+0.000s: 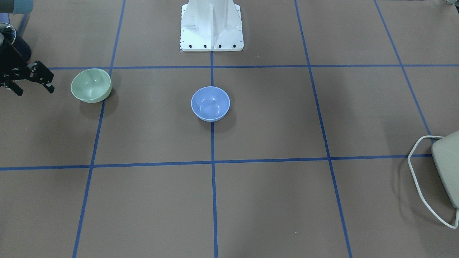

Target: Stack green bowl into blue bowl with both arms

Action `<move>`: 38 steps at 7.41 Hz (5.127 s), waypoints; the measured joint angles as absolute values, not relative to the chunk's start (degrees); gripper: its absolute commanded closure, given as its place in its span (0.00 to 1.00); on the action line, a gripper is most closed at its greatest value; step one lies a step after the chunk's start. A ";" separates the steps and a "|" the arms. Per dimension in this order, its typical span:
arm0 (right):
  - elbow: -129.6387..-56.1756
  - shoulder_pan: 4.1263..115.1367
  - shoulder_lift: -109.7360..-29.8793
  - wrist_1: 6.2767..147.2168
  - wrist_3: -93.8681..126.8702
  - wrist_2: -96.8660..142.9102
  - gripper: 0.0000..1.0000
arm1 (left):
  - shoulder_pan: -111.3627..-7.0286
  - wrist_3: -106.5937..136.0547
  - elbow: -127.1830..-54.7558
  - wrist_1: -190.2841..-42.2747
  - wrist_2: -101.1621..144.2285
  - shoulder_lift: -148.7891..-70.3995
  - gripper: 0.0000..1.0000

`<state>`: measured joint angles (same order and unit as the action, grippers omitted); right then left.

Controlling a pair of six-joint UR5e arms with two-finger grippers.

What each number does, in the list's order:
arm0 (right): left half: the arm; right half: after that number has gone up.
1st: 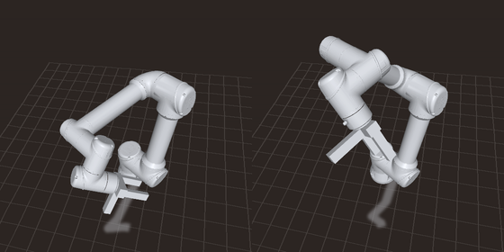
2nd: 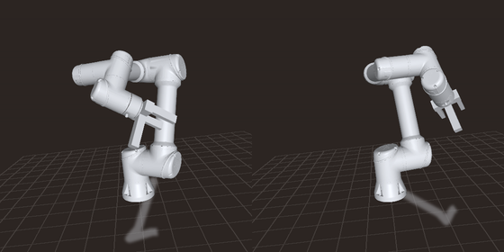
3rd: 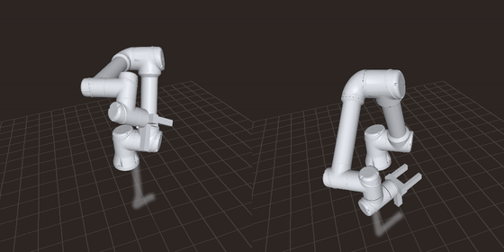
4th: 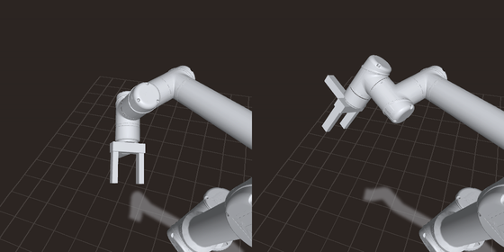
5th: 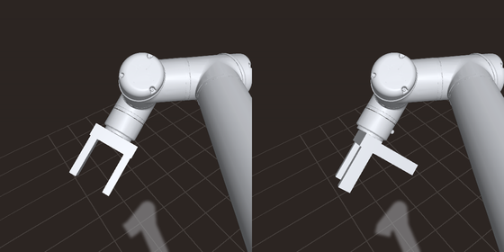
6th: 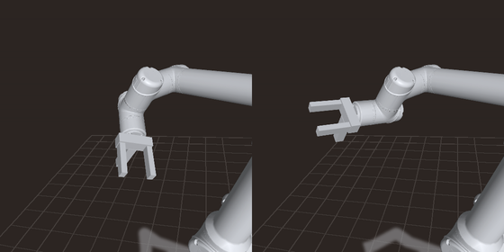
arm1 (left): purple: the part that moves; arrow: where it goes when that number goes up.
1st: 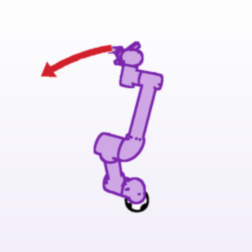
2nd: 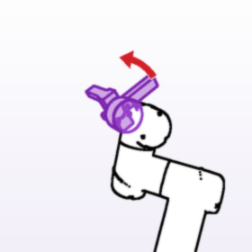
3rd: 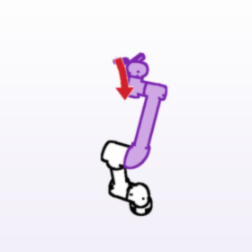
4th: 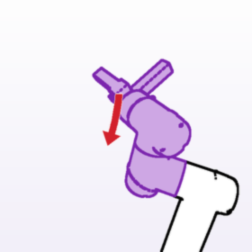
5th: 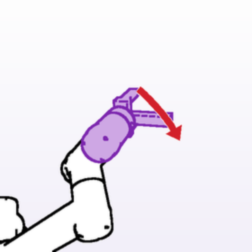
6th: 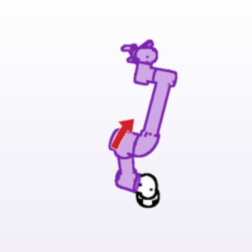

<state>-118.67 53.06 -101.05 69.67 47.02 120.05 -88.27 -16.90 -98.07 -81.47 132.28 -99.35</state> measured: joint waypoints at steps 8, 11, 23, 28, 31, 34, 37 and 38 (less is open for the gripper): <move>-115.39 38.29 -102.25 67.57 47.11 113.72 0.82 | -96.41 -23.40 -94.85 -84.43 132.10 -93.42 0.02; -114.96 37.72 -102.29 66.98 47.11 113.83 1.00 | -96.42 -23.29 -95.00 -84.46 132.10 -93.18 0.02; -109.78 36.26 -58.48 88.79 76.20 113.27 1.00 | -96.42 -22.97 -95.54 -84.64 132.28 -90.89 0.02; -100.92 26.83 -52.43 90.96 79.43 104.29 1.00 | -96.40 -22.95 -95.54 -84.64 132.27 -90.88 0.02; -100.38 25.45 -53.08 90.97 78.96 104.01 1.00 | -96.40 -23.08 -95.38 -84.64 132.28 -90.88 0.02; -99.41 25.32 -53.20 90.91 78.29 103.93 1.00 | -96.39 -23.19 -95.35 -84.68 132.28 -90.88 0.02; -99.01 25.41 -53.17 89.08 78.45 103.36 0.00 | -96.41 -23.20 -95.32 -84.64 132.28 -90.88 0.02; -99.05 25.92 -53.08 88.79 78.36 102.66 0.00 | -96.37 -23.20 -95.22 -84.64 132.28 -90.88 0.02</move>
